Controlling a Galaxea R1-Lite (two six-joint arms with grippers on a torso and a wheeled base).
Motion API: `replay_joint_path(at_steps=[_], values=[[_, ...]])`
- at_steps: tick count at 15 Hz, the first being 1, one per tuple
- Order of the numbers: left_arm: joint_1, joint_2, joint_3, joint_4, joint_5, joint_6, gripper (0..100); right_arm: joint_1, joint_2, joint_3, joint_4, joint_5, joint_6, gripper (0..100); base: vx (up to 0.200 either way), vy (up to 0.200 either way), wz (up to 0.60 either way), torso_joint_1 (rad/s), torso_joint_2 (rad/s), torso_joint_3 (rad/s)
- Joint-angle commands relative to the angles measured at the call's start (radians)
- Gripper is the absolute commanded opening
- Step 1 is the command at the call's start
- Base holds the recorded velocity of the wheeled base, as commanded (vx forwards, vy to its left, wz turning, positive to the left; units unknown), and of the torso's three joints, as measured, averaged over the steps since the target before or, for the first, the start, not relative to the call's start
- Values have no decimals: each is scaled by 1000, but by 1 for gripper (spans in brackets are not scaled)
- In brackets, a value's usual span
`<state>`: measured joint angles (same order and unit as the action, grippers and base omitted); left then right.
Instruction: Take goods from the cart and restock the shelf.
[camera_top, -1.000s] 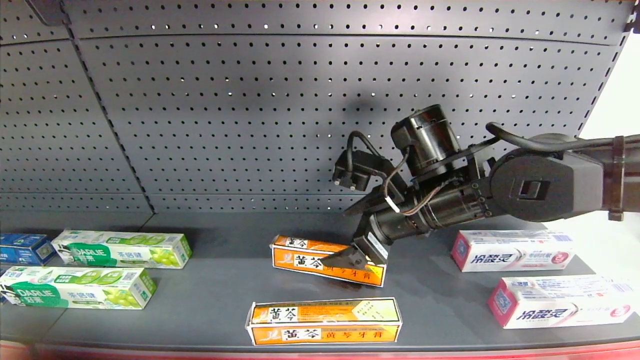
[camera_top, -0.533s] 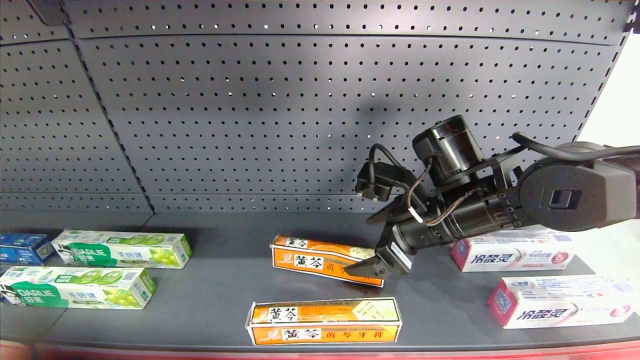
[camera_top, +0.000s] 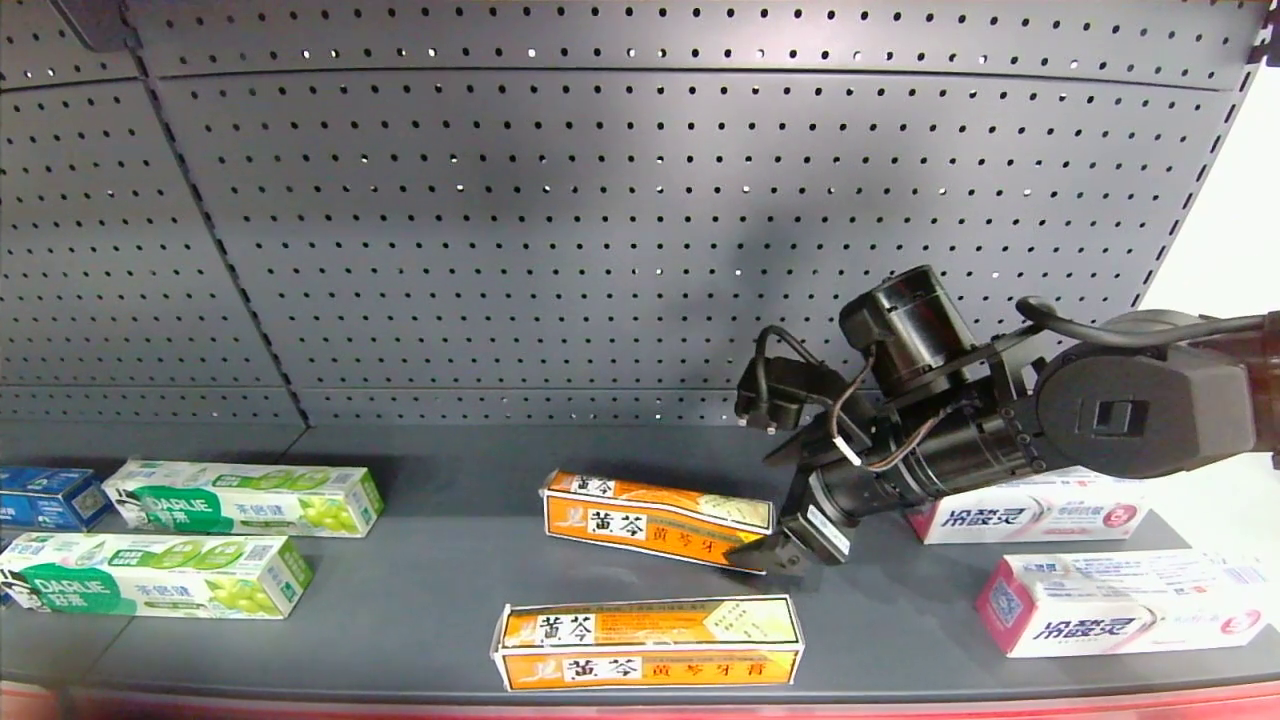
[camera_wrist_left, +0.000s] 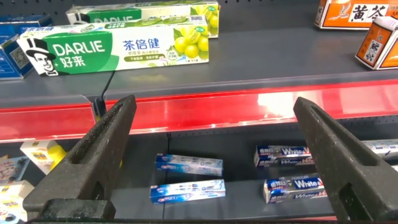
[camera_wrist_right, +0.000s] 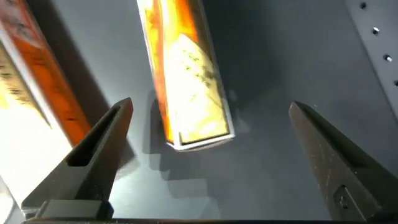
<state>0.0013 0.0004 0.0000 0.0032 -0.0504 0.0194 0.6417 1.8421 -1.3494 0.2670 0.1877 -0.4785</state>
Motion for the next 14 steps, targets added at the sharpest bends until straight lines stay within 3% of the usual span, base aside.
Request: replay_joint_path(at_steps=[1, 14], values=[[0, 0, 0, 0, 0, 1, 100, -16, 14, -2, 0, -11, 0, 100, 0, 0, 0, 0, 0, 0], [0, 0, 0, 0, 0, -1, 100, -66, 29, 1, 0, -19, 1, 100, 0, 0, 0, 0, 0, 0]])
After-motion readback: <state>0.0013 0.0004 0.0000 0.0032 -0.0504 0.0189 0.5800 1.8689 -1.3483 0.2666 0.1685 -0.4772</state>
